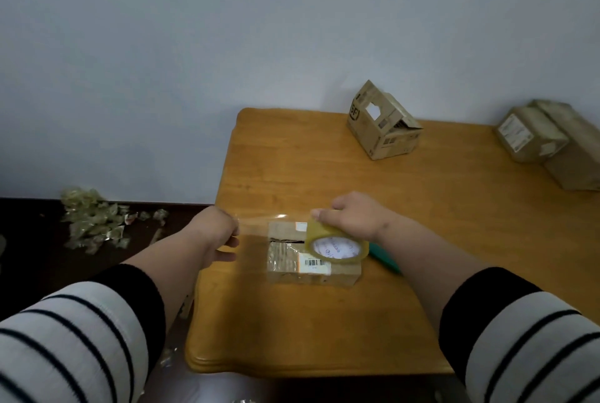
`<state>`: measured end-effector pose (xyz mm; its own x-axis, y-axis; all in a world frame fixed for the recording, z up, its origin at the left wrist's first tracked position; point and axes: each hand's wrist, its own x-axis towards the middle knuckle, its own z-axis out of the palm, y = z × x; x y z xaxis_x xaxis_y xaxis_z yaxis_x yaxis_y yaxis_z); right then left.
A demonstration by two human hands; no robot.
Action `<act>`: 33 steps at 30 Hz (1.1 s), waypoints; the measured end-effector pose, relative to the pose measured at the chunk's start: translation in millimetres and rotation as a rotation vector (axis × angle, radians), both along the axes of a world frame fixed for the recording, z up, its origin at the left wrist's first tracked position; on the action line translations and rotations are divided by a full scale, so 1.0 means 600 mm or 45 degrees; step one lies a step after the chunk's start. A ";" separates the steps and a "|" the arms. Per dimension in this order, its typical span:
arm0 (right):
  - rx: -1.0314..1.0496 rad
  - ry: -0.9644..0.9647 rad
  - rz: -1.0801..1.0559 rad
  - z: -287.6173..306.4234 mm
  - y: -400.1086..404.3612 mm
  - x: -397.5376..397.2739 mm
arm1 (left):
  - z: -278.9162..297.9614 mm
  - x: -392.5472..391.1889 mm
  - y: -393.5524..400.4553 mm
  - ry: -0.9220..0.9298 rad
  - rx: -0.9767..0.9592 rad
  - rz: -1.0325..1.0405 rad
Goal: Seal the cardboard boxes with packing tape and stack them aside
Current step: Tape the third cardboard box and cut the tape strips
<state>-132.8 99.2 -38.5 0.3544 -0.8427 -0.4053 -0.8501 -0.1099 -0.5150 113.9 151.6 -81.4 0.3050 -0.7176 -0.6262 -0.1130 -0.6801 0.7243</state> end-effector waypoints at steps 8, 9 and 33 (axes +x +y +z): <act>0.079 -0.066 -0.023 0.015 -0.036 -0.026 | -0.017 -0.025 -0.012 0.035 0.072 0.045; 0.044 -0.009 0.015 0.012 -0.042 -0.025 | -0.018 -0.035 -0.015 0.032 0.071 0.044; 0.152 0.461 0.206 -0.051 -0.113 -0.026 | -0.093 -0.030 -0.041 0.255 0.223 0.193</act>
